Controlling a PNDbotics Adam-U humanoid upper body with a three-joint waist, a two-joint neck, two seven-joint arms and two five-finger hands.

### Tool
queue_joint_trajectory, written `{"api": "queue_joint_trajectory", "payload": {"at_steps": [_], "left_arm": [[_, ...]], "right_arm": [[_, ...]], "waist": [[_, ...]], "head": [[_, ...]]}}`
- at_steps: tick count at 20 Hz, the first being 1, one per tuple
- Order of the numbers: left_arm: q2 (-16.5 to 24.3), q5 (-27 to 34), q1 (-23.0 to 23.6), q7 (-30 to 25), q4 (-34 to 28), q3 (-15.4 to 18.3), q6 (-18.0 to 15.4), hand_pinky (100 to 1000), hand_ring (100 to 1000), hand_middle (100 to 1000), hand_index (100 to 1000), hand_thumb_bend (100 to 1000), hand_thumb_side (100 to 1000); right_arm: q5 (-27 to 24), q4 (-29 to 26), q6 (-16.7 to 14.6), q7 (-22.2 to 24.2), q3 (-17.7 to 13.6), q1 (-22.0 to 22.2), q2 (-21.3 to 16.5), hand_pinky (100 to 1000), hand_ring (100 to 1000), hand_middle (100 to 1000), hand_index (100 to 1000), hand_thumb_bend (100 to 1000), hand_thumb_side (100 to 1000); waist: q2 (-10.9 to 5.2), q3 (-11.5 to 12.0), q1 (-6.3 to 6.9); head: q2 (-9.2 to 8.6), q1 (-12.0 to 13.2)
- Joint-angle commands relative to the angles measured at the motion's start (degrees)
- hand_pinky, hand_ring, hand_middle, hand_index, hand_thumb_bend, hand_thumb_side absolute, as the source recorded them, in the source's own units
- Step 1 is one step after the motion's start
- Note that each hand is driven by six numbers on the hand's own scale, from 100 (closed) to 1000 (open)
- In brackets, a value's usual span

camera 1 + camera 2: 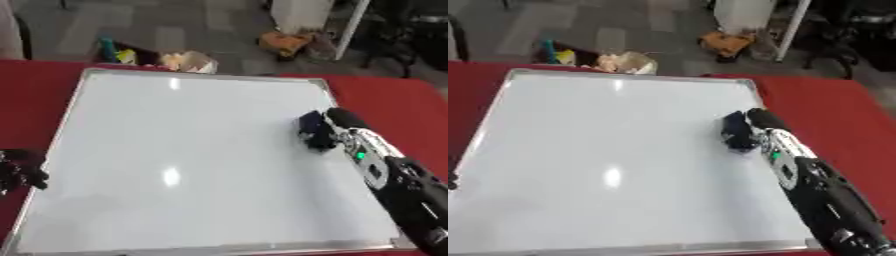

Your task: Wipe the whiteboard clean with a brush.

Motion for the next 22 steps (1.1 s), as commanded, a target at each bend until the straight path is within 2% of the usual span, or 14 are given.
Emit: {"api": "queue_joint_trajectory", "payload": {"at_steps": [1,13,22], "left_arm": [[1.0,-0.1,-0.4,-0.2,-0.9,0.2,0.0,550,562,620,686,747,1000],[1.1,-0.1,-0.2,-0.2,-0.8,0.3,0.0,551,563,621,687,744,1000],[1.1,-0.1,-0.2,-0.3,-0.9,0.3,0.0,551,563,621,687,743,1000]], "right_arm": [[-0.7,4.6,0.7,0.4,0.3,2.9,-0.5,839,653,590,607,100,623],[-1.6,4.9,1.7,-0.4,-0.5,4.0,-1.5,839,651,587,604,100,623],[-1.9,4.5,1.2,0.0,0.1,3.6,-1.2,838,647,583,599,100,626]], "waist": [[-0.03,-0.2,0.69],[-0.04,-0.9,0.69],[0.02,-0.8,0.66]], "head": [[-0.54,0.0],[-0.37,0.1],[-0.5,0.0]]}}
